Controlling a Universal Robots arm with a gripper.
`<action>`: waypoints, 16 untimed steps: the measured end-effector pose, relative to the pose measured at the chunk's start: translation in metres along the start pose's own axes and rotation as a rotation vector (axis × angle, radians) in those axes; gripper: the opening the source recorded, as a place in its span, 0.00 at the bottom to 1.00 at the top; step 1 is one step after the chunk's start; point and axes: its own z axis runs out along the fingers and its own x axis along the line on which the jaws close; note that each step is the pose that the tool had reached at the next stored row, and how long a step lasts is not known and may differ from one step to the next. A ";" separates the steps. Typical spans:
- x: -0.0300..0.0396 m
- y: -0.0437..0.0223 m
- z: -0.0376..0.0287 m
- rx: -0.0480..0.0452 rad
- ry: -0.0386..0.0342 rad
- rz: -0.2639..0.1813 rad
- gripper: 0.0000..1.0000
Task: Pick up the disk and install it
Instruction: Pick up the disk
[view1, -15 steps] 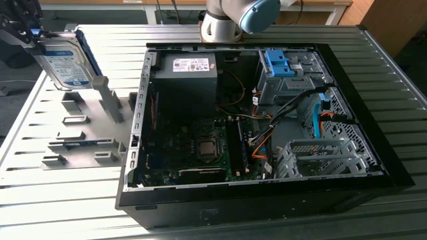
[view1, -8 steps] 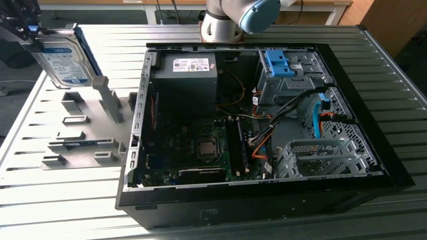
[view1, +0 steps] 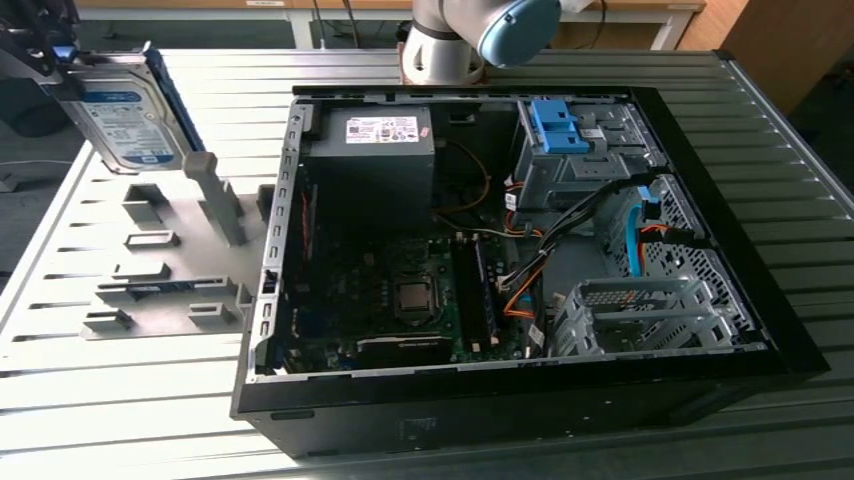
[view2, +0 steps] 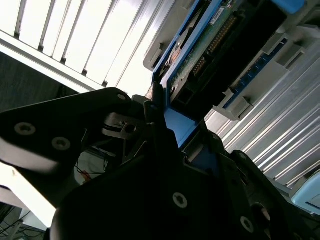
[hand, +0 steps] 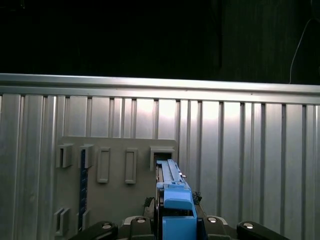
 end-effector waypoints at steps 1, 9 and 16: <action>0.0000 0.0000 -0.0006 -0.0001 0.0000 0.000 0.37; -0.0003 0.0001 -0.0054 0.0000 0.0000 0.000 0.37; -0.0005 0.0002 -0.0100 0.0000 0.0000 0.000 0.37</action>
